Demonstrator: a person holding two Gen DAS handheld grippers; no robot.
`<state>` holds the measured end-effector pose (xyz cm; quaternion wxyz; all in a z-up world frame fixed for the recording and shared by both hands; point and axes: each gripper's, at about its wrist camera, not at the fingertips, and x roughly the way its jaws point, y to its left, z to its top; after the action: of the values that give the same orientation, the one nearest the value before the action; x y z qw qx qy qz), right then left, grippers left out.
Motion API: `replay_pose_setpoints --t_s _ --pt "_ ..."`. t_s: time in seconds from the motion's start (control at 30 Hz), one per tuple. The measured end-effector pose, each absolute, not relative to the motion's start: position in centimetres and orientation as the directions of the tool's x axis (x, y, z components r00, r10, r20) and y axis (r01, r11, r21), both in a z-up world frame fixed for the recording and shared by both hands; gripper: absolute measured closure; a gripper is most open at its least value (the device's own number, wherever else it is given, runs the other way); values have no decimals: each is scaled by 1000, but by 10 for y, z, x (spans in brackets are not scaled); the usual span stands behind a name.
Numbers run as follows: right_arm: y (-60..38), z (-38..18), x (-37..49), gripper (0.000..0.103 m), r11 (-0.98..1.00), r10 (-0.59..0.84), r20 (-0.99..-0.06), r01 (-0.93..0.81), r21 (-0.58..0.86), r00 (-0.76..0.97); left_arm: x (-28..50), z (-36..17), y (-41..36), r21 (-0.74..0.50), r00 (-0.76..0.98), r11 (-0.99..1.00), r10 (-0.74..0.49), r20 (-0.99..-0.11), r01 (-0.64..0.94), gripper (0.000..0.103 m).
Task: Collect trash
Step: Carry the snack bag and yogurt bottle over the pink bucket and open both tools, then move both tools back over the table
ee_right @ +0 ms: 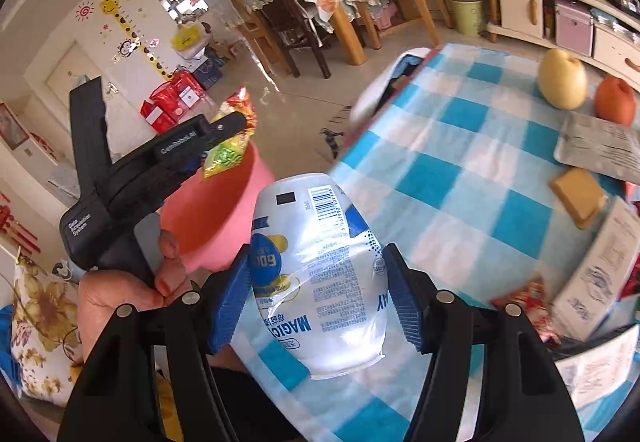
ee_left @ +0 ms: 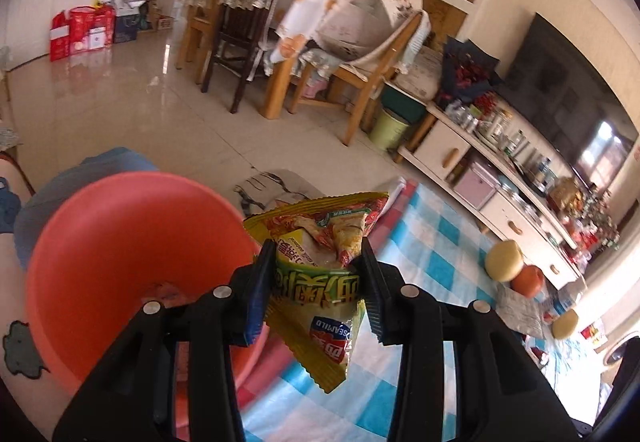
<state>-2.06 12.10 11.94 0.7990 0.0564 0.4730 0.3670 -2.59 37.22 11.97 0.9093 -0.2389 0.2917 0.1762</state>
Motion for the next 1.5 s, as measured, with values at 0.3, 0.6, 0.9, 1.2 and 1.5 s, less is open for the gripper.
replay_pose_setpoints --t_s 0.3,0.6,0.9,1.2,1.5 --pt "223 121 0 38 594 767 -618 -554 583 172 -59 123 447 -355 706 681 340 -621 -640 61" --pt "274 106 23 36 573 793 -594 -498 651 135 -63 104 482 -357 634 610 322 -703 -707 55" --pt "244 101 20 25 603 786 -585 -458 653 200 -65 104 474 -318 625 614 384 -680 -723 31" --pt "171 114 -4 15 758 645 -653 -435 485 396 -49 123 426 -278 749 752 399 -529 -597 15" --pt "106 128 -18 13 858 503 -695 -391 333 513 -36 139 376 -328 867 857 234 -439 -397 12"
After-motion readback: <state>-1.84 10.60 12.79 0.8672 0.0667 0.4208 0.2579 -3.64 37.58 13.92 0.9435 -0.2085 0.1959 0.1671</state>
